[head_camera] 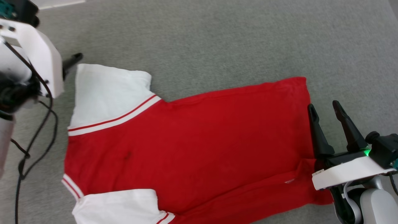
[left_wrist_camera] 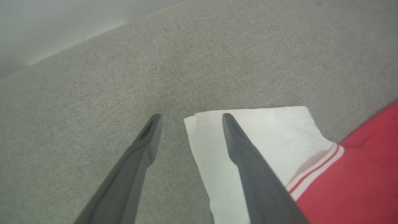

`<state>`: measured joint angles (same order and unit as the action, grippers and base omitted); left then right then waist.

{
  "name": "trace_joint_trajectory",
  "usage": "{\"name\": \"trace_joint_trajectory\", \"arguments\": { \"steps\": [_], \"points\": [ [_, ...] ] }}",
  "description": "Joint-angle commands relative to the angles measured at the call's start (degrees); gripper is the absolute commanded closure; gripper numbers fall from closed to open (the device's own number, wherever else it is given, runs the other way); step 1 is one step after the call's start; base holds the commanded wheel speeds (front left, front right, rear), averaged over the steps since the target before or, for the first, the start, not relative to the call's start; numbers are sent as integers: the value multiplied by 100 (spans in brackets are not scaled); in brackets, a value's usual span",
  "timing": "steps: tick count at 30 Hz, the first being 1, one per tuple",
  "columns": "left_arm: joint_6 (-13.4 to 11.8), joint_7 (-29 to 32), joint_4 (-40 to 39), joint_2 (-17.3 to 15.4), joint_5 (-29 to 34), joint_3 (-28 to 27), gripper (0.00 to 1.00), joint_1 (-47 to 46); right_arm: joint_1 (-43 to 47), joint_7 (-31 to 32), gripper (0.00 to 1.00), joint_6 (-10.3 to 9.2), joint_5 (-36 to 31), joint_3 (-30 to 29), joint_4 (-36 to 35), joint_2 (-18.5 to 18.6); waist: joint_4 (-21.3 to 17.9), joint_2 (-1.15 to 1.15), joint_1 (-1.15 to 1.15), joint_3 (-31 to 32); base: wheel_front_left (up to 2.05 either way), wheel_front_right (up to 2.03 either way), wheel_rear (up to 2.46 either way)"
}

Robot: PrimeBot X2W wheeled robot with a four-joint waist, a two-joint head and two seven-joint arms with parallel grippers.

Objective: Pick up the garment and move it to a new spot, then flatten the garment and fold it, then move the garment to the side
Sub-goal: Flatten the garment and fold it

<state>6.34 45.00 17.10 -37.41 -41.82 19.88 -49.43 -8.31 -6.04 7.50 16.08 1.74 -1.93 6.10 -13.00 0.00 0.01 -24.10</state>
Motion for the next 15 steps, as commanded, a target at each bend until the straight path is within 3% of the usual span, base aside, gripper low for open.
{"name": "trace_joint_trajectory", "arguments": {
  "steps": [1,6,15],
  "points": [
    [-33,41,32,-19,-35,-7,0,-56,-90,-19,0,-2,34,0,14,-32,-184,0,-1,-179,0,0,0],
    [-210,931,228,-195,-143,93,0,-277,-158,-60,0,-2,73,85,132,-61,-349,0,-1,-352,0,0,0],
    [-470,1574,449,-390,-132,234,0,-120,-190,-58,0,-2,120,118,267,-110,-521,0,-1,-614,0,0,0]
  ]
}}
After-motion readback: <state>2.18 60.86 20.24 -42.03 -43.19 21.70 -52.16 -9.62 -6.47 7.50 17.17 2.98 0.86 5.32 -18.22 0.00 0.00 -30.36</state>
